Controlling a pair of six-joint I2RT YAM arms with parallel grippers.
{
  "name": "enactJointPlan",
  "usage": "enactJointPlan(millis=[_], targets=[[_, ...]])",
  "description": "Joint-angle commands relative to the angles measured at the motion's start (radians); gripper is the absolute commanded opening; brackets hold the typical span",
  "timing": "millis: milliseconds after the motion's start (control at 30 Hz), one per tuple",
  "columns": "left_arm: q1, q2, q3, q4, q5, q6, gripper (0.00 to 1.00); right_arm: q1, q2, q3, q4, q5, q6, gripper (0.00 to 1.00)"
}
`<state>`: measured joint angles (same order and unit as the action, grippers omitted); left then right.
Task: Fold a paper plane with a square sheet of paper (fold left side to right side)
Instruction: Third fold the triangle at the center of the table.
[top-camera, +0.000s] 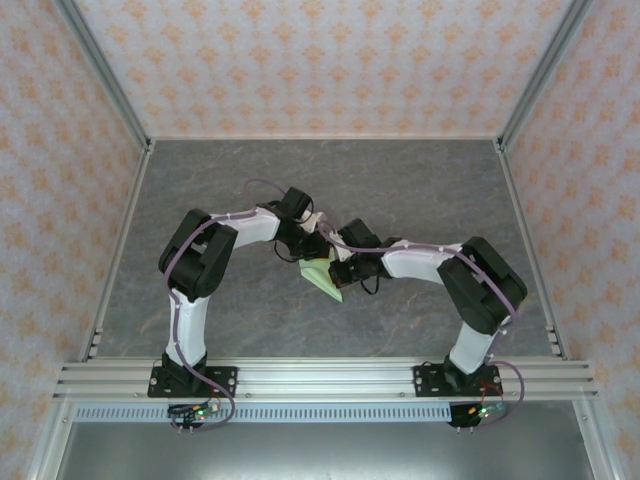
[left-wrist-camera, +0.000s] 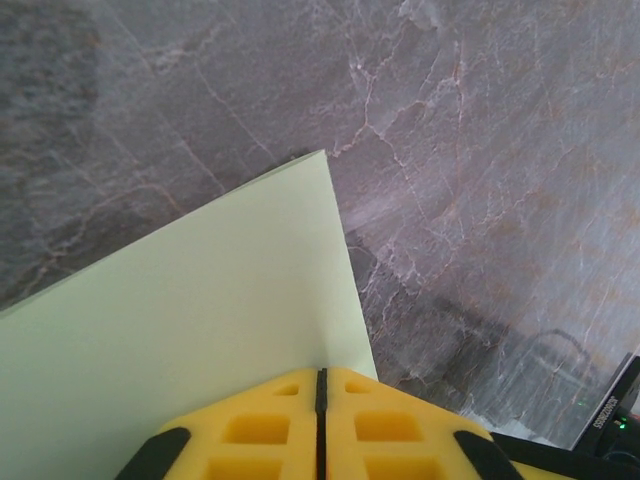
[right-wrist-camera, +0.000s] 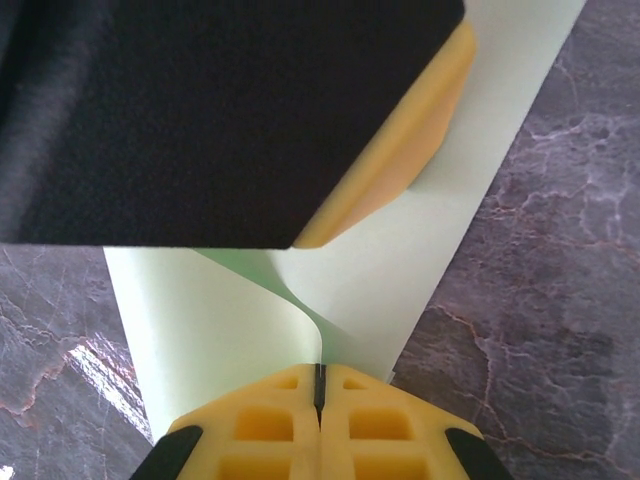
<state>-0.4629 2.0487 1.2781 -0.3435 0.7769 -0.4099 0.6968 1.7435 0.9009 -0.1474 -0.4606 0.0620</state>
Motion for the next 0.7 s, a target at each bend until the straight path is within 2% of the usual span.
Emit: enactJointPlan(millis=[0,433,567,667], targets=[[0.013,-0.001,0.035,-0.11,-0.033,0.033,0.13,0.0,0.055,-0.011,-0.102,0.004,-0.02,0.02],[0.075,0.019,0.162,-0.197,-0.015,0.042,0.25,0.023,0.08,-0.013,-0.125,-0.002,-0.032,0.02],[0.11,-0.01,0.171,-0.219,-0.024,0.051,0.25,0.023,0.075,-0.009,-0.127,0.0,-0.031,0.02],[0.124,-0.088,0.107,-0.203,-0.031,0.047,0.21,0.023,0.071,-0.008,-0.125,-0.002,-0.032,0.02]])
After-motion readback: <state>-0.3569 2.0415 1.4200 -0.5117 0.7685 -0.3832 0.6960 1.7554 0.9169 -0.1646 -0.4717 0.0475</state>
